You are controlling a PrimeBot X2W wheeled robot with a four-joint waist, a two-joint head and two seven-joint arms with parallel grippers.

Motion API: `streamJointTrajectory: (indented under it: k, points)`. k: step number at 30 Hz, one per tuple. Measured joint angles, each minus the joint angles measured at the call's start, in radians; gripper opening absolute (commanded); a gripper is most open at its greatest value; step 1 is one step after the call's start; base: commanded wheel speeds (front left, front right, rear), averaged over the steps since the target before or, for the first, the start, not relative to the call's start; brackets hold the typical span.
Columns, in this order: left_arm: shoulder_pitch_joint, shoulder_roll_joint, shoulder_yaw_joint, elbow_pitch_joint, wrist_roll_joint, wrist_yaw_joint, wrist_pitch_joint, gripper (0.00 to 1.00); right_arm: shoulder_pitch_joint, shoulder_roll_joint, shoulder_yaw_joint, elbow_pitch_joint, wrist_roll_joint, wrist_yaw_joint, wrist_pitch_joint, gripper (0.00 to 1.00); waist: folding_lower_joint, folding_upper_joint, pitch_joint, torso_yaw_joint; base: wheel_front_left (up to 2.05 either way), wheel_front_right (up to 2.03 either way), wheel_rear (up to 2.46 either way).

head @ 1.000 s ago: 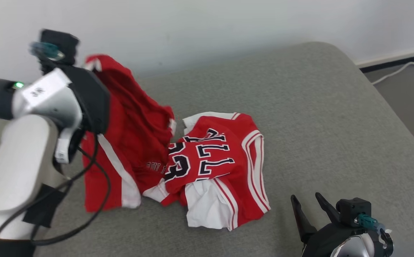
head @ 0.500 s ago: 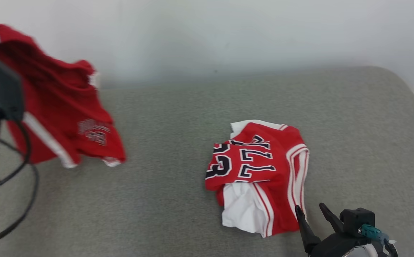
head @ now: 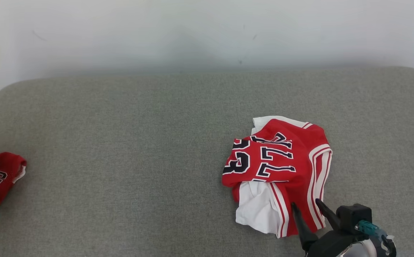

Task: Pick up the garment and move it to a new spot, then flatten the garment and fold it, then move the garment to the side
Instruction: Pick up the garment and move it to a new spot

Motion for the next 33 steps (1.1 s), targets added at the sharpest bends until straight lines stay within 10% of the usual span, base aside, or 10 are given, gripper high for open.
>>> streamJointTrajectory:
  k: [5, 7, 8, 9, 33]
  points:
    - [0.075, -0.044, 0.078, 0.031, 0.003, 0.0, -0.004, 0.0, -0.015, -0.018, 0.002, -0.016, -0.01, 0.0, 0.012, 1.0, 0.0, 0.0, 0.028, -0.015, 0.0, 0.0, 0.0]
    - [0.088, -0.083, 0.089, 0.04, 0.003, 0.0, -0.009, 0.39, -0.015, -0.028, -0.001, -0.022, -0.012, 0.0, 0.02, 1.0, 0.0, 0.0, 0.041, -0.021, 0.0, 0.0, 0.0]
    - [0.089, -0.103, 0.091, 0.046, 0.003, 0.0, -0.009, 0.97, -0.015, -0.032, -0.005, -0.026, -0.012, 0.0, 0.021, 1.0, 0.0, 0.0, 0.047, -0.024, 0.0, 0.0, 0.0]
    - [0.089, -0.122, 0.091, 0.052, 0.003, 0.0, -0.01, 1.0, -0.015, -0.035, -0.007, -0.029, -0.012, 0.0, 0.021, 1.0, 0.0, 0.0, 0.054, -0.026, 0.0, 0.0, 0.0]
    - [-0.072, -0.236, -0.061, 0.137, 0.041, -0.063, -0.171, 1.0, -0.054, 0.012, 0.023, 0.024, -0.018, 0.0, 0.045, 1.0, 0.0, 0.0, -0.016, -0.012, 0.0, 0.0, 0.0]
